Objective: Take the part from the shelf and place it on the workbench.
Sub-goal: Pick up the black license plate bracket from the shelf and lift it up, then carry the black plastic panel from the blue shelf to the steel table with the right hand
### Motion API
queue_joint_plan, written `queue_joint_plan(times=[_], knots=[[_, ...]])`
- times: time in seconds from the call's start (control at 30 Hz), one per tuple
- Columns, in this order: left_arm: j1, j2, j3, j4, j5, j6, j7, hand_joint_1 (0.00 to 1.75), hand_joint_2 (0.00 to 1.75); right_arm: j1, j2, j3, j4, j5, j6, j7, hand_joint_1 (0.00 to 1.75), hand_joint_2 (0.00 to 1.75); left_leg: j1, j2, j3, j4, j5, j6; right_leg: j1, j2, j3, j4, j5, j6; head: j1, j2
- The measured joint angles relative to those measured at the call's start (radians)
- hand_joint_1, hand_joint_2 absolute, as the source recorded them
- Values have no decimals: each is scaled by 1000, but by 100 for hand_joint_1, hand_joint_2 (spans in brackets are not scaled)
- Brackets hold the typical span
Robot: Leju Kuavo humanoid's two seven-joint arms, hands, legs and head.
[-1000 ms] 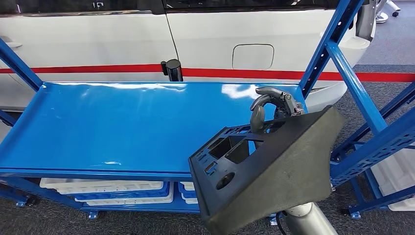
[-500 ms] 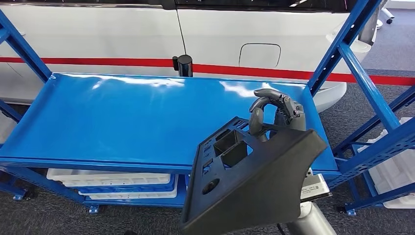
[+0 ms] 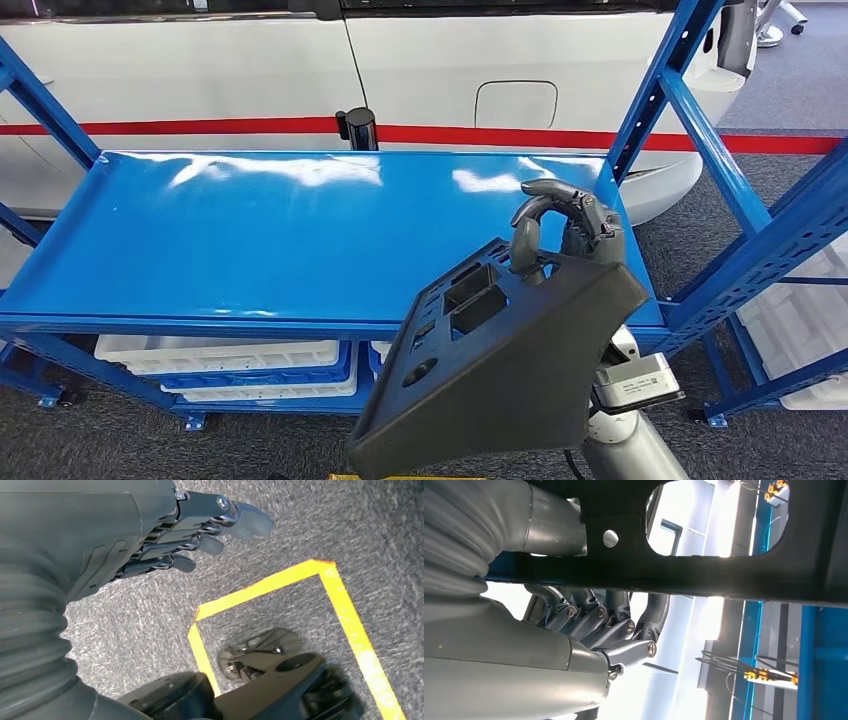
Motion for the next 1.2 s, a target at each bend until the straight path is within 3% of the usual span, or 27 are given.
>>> queue_joint_plan(times=[0.03,0.07,0.13,0.2,0.3,0.33,0.37,0.43,0.5,0.53,0.57,0.63,0.7,0.73,0.83,0.87,0.9,0.97,1.0,1.03,1.07,1.1,1.17,1.2], knots=[[0,0,0,0,0,0,0,0,175,1,0,0,0,-1,1,0,175,175,3,0,9,0,5,-2,-1,0,-3,1,2,2,0,0],[0,0,0,0,-1,0,0,0,175,2,0,0,0,-1,2,0,175,175,6,0,37,-39,27,-4,-2,1,-5,2,4,3,0,0],[0,0,0,0,-3,0,0,0,175,4,0,0,0,-3,4,-1,175,175,12,-2,119,-173,76,-9,-3,2,-11,11,6,8,-1,0],[-1,0,0,0,-4,0,-1,0,175,4,0,0,0,-4,6,-2,175,175,11,-6,159,-253,96,-4,1,3,-21,19,9,20,-1,0],[1,0,0,0,-5,0,-2,0,175,9,0,-1,0,-4,7,-4,175,175,3,-9,146,-262,109,23,0,3,-32,15,20,45,-1,0],[1,0,0,0,-5,0,-2,0,175,10,0,-2,0,-4,7,-4,175,175,2,-8,141,-264,116,34,-1,3,-40,24,12,49,-1,0],[0,0,0,0,-5,0,-2,0,175,11,0,-2,0,-4,7,-4,175,175,2,-6,135,-266,123,45,-2,3,-55,51,-9,48,1,0],[0,0,0,0,-6,0,-2,0,175,12,-1,-4,0,-5,7,-4,175,175,0,-4,116,-267,137,59,-2,3,-105,168,-81,39,6,0],[0,0,0,0,-6,0,-3,0,175,16,-1,-5,0,-5,7,-5,175,175,-3,-1,94,-267,152,62,-1,3,-143,288,-136,38,9,0],[0,0,0,0,-6,0,-3,0,175,18,-1,-5,0,-5,7,-5,175,175,-4,0,84,-267,160,62,0,3,-138,304,-141,43,9,0],[0,0,0,0,-6,0,-3,0,175,19,-1,-5,0,-5,7,-6,175,175,-5,0,74,-267,168,61,1,3,-113,278,-131,49,9,0],[0,0,0,0,-6,-1,-4,0,175,19,-2,-6,-1,-5,8,-6,175,175,-6,-1,59,-266,183,56,5,3,-12,137,-99,55,9,0],[-1,-1,0,0,-7,-1,-4,0,175,19,-1,-6,-3,-5,9,-8,175,175,-8,-1,50,-268,199,47,13,2,66,21,-81,48,8,0],[-1,-2,0,0,-7,-1,-5,0,175,19,-1,-6,-4,-5,9,-9,175,175,-8,-1,49,-269,206,40,16,3,77,0,-79,43,9,0],[0,-2,0,0,-7,-2,-5,0,175,20,-1,-7,-5,-5,12,-10,175,175,-5,0,44,-272,212,19,13,3,61,-7,-59,24,11,0],[1,-2,0,0,-7,-2,-5,0,175,20,0,-7,-6,-5,13,-10,175,175,-4,0,37,-258,190,14,8,2,57,-10,-49,14,11,0],[2,-1,0,0,-7,-3,-5,0,175,20,0,-6,-6,-5,14,-10,175,175,-2,0,25,-222,149,9,4,1,51,-12,-39,6,9,0],[2,-1,0,0,-7,-3,-5,0,175,22,0,-6,-6,-6,17,-10,175,175,-1,0,-6,-100,53,-1,4,0,33,-11,-21,-3,8,0],[2,-1,0,0,-8,-3,-5,0,175,23,0,-6,-6,-6,19,-10,175,175,1,0,-17,-40,24,-5,4,0,23,-10,-13,-3,8,0],[2,-1,0,0,-9,-3,-5,0,175,24,0,-5,-5,-7,22,-10,175,175,2,0,-15,-7,17,-9,4,-1,13,-8,-5,-1,8,0],[2,-1,0,0,-10,-3,-5,0,175,26,0,-4,-5,-8,25,-10,175,175,6,0,7,-13,30,-12,3,-1,3,-6,1,2,8,0],[2,-1,0,0,-12,-3,-5,0,175,27,0,-3,-5,-8,27,-10,175,175,9,0,47,-54,52,-16,1,-1,-6,-2,6,6,8,0],[-1,-1,0,0,-15,-3,-5,0,175,27,1,-2,-4,-9,29,-10,175,175,14,-2,140,-181,79,-20,1,-1,-23,11,12,14,6,0],[-2,-2,0,0,-16,-3,-5,0,175,28,1,-2,-4,-9,29,-10,175,175,14,-6,167,-224,81,-16,3,-1,-30,17,16,20,6,0]])
